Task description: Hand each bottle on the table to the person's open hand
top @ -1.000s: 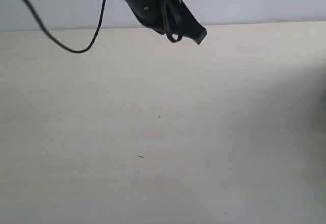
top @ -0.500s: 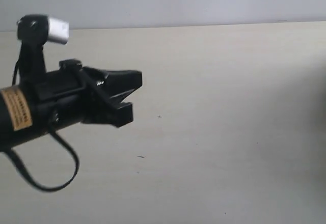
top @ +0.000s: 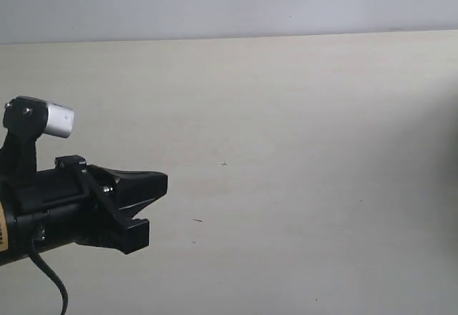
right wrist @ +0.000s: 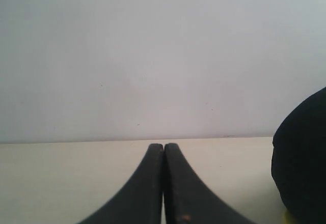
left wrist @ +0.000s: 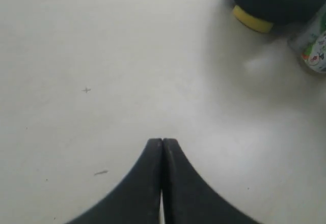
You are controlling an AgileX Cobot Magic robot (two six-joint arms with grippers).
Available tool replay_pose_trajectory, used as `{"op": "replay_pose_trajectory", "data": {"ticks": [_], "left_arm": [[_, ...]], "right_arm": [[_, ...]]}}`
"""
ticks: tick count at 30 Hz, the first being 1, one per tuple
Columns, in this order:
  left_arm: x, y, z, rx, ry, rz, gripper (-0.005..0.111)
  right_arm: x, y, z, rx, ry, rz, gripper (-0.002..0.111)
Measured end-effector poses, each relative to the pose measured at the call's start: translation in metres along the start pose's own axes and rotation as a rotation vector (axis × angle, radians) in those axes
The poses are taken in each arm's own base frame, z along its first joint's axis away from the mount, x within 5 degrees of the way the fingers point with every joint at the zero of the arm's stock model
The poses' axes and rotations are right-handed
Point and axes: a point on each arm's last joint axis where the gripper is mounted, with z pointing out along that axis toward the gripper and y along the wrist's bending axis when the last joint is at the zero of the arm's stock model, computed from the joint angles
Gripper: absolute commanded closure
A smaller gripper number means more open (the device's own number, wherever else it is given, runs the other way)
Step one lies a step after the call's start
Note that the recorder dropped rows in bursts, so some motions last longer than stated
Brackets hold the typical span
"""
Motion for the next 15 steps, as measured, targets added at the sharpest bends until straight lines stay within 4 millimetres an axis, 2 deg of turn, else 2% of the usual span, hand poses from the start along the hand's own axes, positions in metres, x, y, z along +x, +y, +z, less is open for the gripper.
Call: {"op": "replay_pose_trajectory", "data": {"ticks": [3, 6, 11, 15], "left_arm": [[0.003, 0.008, -0.006, -0.078, 0.057, -0.032, 0.107], [-0.006, 0.022, -0.033, -0.211, 0.040, -0.140, 0.107], [-0.022, 0.038, -0.093, -0.368, -0.178, -0.257, 0.107], [-0.014, 0.048, -0.137, -0.484, -0.433, -0.403, 0.107]], "right_arm": [[0.000, 0.000, 0.000, 0.000, 0.000, 0.000, 0.108], [0.000, 0.000, 0.000, 0.000, 0.000, 0.000, 0.108], [0.000, 0.000, 0.000, 0.000, 0.000, 0.000, 0.108], [0.000, 0.000, 0.000, 0.000, 0.000, 0.000, 0.108]]}}
